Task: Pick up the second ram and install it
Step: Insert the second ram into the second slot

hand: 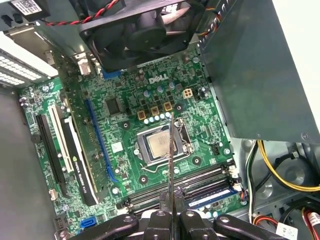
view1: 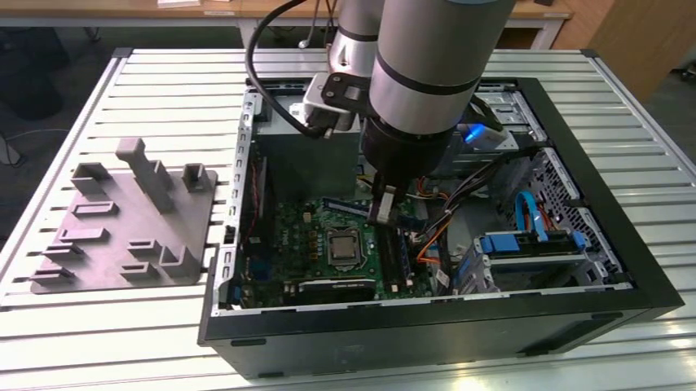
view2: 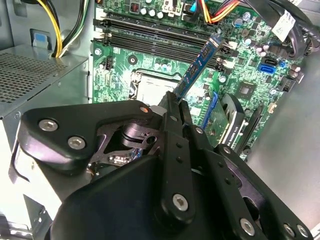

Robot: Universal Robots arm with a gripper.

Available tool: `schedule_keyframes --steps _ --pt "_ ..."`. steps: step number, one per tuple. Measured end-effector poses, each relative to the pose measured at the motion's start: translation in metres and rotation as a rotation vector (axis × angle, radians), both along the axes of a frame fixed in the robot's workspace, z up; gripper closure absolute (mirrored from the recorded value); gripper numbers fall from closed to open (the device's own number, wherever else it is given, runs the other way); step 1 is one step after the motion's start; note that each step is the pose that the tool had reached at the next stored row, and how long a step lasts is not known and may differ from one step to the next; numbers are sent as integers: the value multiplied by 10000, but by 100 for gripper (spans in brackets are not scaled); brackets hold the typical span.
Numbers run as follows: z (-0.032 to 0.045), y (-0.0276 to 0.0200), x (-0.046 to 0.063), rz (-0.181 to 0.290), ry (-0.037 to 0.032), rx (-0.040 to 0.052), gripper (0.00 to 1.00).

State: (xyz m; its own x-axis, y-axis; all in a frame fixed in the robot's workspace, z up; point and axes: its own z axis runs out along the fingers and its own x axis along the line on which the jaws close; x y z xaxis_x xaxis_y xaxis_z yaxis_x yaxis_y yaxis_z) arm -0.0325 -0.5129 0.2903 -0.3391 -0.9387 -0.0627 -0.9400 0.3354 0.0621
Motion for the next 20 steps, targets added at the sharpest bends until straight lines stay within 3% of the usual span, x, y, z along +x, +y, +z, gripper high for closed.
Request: schedule_keyframes --steps 20 --pt "-4 0 0 -1412 0 0 86"
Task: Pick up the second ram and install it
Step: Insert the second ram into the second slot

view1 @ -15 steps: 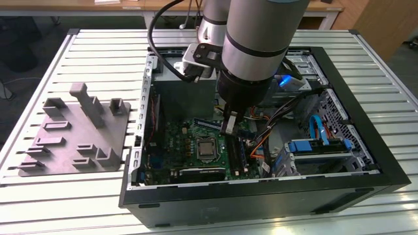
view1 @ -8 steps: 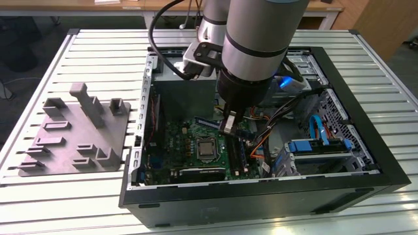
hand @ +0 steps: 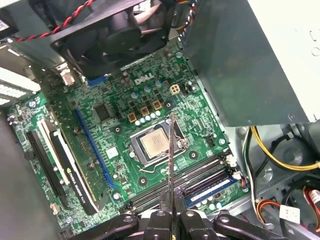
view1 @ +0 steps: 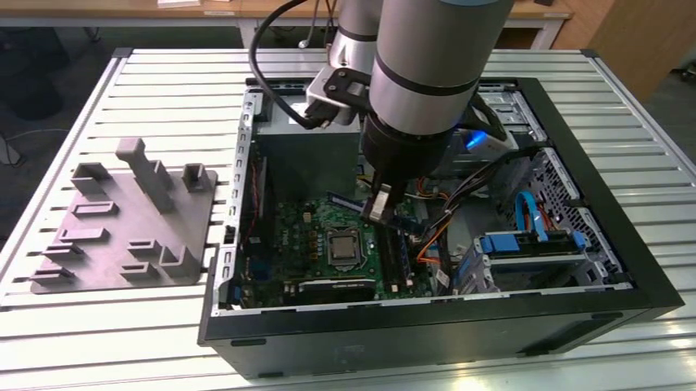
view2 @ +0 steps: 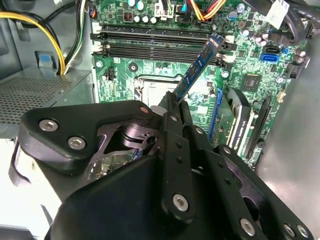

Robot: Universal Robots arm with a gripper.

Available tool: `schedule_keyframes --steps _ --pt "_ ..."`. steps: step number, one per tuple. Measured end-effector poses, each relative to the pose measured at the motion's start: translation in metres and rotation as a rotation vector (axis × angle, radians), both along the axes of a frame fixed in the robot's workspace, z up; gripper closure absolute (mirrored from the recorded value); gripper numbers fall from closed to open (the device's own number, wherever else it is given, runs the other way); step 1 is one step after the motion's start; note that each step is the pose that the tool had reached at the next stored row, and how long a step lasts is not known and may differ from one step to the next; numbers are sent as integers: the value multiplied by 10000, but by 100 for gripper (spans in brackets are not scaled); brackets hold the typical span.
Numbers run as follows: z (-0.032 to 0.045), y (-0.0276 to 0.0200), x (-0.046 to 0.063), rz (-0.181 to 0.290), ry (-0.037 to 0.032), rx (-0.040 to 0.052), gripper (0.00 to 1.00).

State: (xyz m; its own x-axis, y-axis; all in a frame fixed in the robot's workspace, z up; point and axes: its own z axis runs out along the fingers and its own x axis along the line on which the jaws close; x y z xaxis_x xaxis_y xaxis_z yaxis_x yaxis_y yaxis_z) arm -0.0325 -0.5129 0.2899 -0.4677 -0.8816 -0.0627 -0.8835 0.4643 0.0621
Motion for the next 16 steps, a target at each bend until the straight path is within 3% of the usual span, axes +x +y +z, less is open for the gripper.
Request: schedule_keyframes --steps 16 --pt "-4 0 0 -1185 0 1 86"
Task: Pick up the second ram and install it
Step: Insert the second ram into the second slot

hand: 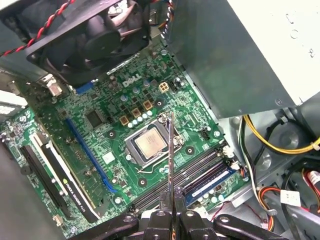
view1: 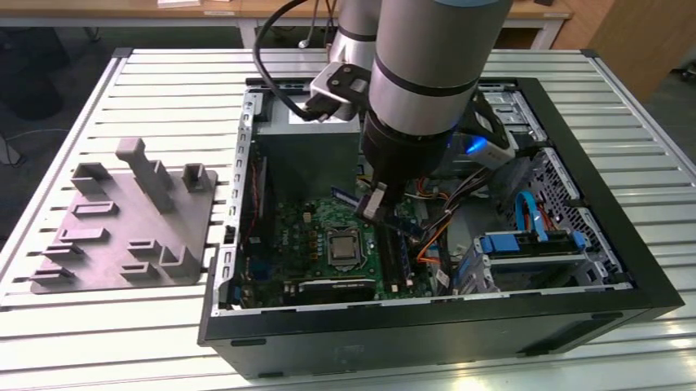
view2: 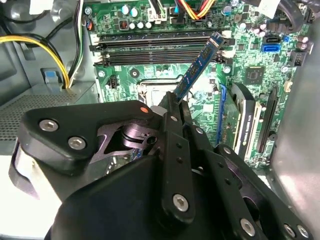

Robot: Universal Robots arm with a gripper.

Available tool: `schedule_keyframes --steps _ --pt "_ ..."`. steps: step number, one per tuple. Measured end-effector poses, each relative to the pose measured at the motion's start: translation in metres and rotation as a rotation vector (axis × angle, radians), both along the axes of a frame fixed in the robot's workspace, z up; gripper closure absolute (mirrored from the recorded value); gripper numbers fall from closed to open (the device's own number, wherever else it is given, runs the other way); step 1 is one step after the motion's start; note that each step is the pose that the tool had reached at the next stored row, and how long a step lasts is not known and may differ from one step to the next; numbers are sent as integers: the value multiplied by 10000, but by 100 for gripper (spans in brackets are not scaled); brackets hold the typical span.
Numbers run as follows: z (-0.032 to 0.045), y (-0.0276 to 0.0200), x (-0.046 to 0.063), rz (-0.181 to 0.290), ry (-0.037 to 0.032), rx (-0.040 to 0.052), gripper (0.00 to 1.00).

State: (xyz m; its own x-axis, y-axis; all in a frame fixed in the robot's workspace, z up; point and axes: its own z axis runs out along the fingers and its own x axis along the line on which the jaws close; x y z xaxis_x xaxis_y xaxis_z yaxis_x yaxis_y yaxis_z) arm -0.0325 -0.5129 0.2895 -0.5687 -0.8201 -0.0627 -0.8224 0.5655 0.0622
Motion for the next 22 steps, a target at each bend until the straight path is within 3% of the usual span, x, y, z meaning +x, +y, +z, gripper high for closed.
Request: schedule_keyframes --steps 22 --pt "-6 0 0 -1737 0 -1 86"
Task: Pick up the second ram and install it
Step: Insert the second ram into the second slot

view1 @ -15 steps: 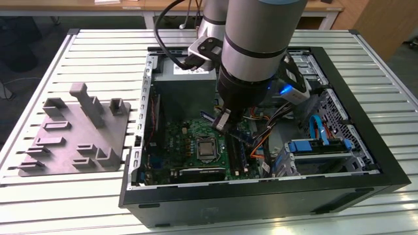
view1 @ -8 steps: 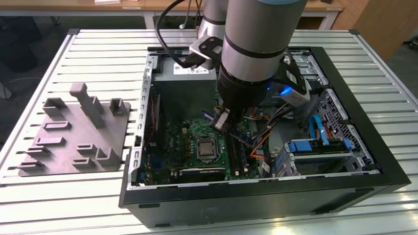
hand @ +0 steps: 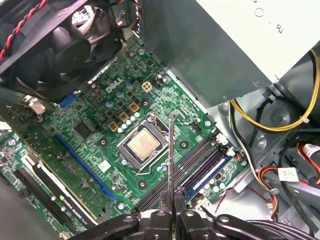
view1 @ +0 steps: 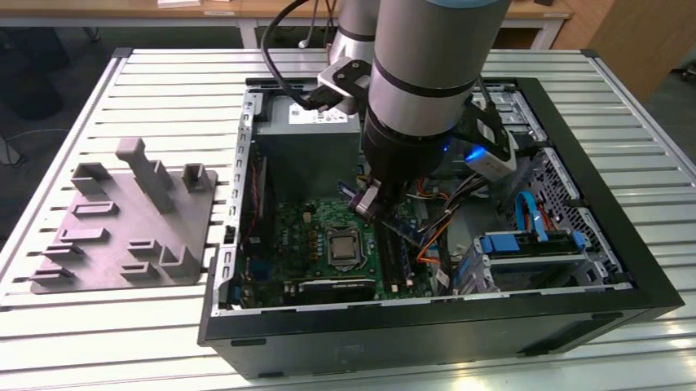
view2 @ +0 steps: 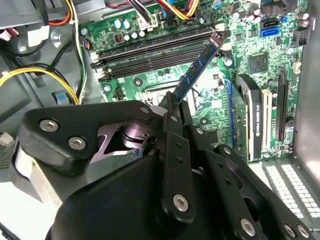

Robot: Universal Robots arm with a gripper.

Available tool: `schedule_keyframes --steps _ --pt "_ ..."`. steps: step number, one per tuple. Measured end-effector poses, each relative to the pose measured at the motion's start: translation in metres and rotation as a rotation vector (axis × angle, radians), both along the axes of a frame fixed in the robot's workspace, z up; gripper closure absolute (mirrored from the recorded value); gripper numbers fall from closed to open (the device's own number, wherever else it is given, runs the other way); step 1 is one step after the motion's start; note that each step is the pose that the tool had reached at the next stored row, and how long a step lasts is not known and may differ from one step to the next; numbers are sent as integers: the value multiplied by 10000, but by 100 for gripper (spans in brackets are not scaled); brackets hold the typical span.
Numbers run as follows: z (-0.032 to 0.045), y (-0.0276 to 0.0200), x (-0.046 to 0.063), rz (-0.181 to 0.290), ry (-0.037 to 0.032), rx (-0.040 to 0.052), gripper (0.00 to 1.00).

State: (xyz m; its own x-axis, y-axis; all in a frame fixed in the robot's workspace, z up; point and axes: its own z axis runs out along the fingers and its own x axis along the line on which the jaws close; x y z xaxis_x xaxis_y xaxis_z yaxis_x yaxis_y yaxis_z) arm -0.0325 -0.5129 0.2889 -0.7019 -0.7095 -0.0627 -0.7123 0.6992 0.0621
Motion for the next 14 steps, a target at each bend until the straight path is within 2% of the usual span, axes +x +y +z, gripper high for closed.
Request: schedule_keyframes --steps 1,14 --pt "0 0 0 -166 0 0 86" --pt "-2 0 0 -969 1 0 86"
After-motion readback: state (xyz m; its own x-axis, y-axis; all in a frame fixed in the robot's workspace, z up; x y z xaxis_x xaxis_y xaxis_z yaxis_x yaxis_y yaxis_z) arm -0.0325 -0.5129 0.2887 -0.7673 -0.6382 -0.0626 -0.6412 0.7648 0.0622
